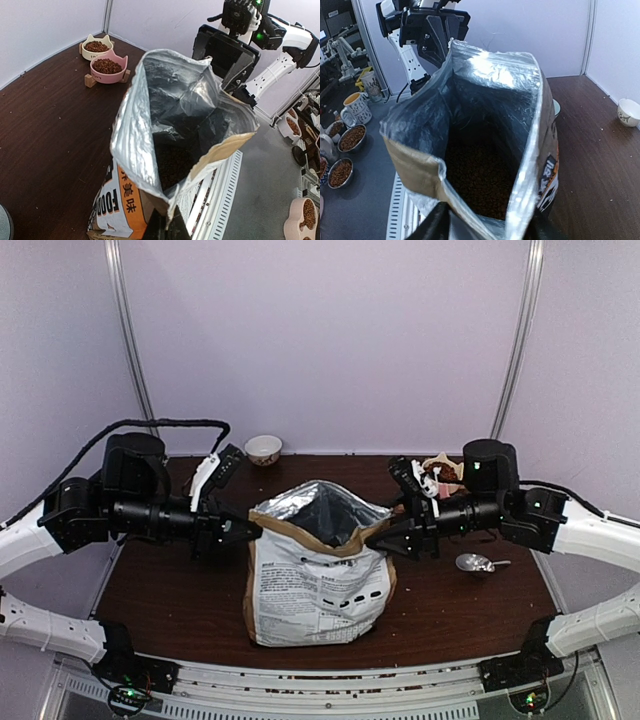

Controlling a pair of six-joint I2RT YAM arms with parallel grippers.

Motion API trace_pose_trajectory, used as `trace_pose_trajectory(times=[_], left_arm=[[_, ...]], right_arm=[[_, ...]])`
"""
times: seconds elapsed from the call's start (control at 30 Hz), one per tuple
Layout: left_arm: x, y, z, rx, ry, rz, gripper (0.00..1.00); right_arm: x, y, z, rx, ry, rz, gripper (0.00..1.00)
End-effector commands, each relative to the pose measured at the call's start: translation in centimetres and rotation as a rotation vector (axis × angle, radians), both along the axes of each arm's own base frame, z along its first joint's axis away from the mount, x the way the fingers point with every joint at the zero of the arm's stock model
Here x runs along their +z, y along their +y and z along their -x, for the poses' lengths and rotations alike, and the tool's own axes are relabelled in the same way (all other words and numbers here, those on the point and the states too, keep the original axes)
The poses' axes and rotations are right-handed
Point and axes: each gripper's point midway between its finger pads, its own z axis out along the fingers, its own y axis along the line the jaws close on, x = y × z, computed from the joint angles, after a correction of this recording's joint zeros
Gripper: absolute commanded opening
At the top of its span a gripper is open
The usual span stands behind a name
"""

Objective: Serve the pet food

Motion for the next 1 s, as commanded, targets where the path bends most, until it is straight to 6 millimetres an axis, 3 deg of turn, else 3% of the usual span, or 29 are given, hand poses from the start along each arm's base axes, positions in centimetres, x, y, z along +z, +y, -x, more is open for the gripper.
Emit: trace_pose_trajectory(times=[0.0, 0.1, 0.13, 0.3, 0.4, 0.5, 0.63, 0.8, 0.97], left_arm=[[9.0, 0.3, -0.9, 0.045, -0.170, 0.287, 0.00], [9.2, 0.7, -1.2, 0.065, -0.180, 0.288, 0.00], [9.3, 1.0, -1.3, 0.074, -0.185, 0.287, 0.00], [10.2, 3.8, -1.6, 0.116, -0.259, 0.256, 0.00], [11.5, 5.0, -0.3, 0.065, -0.332, 0.257, 0.00], [11.7, 4.9, 1.3, -0.030, -0.365, 0.251, 0.00], [8.8, 3.7, 1.4, -0.106, -0.336, 0.172, 0.00], [5.1, 3.2, 0.7, -0.105, -0.312, 0.127, 0.00], [2.1, 2.8, 0.2, -0.100, -0.267, 0.086, 0.00]], right_arm=[[-0.1, 0.2, 0.6, 0.051, 0.003, 0.027, 0.32], [0.0, -0.2, 0.2, 0.022, 0.005, 0.051, 0.05], [0.3, -0.5, 0.1, 0.009, 0.002, 0.054, 0.00], [5.5, -2.6, 0.2, -0.074, -0.008, -0.015, 0.00], [9.2, -3.6, 0.6, -0.112, 0.020, -0.041, 0.00], [10.9, -3.7, 1.2, -0.095, 0.069, -0.051, 0.00], [9.2, -3.0, 0.4, -0.113, 0.138, -0.040, 0.00], [5.1, -2.1, -1.1, -0.129, 0.244, 0.004, 0.00], [2.7, -1.7, -1.6, -0.134, 0.244, 0.001, 0.00]])
